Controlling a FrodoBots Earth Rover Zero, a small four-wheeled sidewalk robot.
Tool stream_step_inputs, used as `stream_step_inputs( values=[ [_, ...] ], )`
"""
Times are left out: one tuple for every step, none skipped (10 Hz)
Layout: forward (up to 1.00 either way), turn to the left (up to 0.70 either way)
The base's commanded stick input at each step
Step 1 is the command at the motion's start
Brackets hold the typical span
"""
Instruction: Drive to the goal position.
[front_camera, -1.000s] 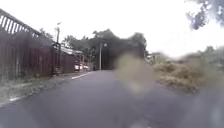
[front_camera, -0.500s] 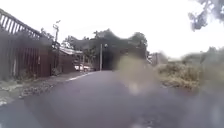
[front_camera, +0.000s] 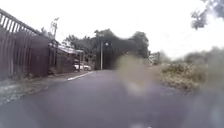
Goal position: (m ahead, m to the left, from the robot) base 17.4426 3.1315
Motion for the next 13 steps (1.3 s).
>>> stream_step_inputs(
  values=[
    [0.7,0.0],
    [0.7,0.0],
    [0.7,0.0],
    [0.7,0.0],
    [0.7,0.0],
    [0.7,0.0],
    [0.7,0.0],
    [0.7,0.0],
    [0.7,0.0],
    [0.7,0.0],
    [0.7,0.0],
    [0.7,0.0],
    [0.7,0.0]
  ],
)
